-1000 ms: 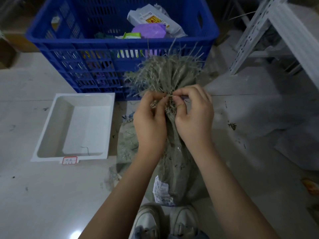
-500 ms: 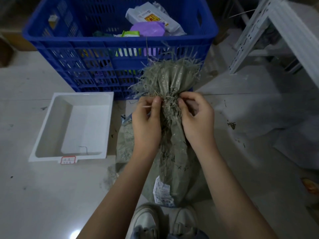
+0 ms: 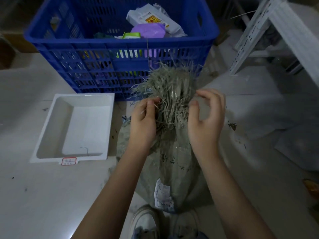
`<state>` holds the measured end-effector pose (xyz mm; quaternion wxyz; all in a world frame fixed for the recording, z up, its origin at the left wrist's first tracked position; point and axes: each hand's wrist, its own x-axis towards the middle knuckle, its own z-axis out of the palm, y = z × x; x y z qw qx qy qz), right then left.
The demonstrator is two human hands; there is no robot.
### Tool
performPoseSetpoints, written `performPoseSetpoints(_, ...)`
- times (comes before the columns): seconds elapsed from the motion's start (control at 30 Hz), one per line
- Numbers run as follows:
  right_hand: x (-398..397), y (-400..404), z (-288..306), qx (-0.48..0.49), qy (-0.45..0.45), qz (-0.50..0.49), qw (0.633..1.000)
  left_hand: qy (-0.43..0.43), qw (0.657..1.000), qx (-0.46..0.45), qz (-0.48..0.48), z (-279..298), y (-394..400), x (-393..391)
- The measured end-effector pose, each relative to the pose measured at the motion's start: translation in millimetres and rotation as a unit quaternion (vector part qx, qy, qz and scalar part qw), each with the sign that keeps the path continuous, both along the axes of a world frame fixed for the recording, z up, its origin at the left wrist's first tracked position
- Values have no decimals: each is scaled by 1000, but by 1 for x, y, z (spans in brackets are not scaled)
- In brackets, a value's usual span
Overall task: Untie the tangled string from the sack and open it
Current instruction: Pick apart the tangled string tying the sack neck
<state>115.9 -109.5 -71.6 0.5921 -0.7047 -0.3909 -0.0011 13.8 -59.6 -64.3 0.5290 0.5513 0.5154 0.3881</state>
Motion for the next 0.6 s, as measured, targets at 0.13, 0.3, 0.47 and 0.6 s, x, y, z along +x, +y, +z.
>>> performPoseSetpoints(0.13, -10, 4, 6, -76, -304, 133, 940, 1, 998, 35, -52, 1, 3, -1)
performPoseSetpoints(0.3, -6, 14, -17, -210, -304, 127, 920, 16, 998, 21, -55, 0, 5, -6)
performPoseSetpoints(0.47, 2, 16, -30, -228, -315, 118, 914, 143, 986, 67, -50, -12, 16, -23)
performPoseSetpoints(0.6, 5, 18, -46, -278, -294, 120, 907, 275, 950, 150, 3, -5, 20, -43)
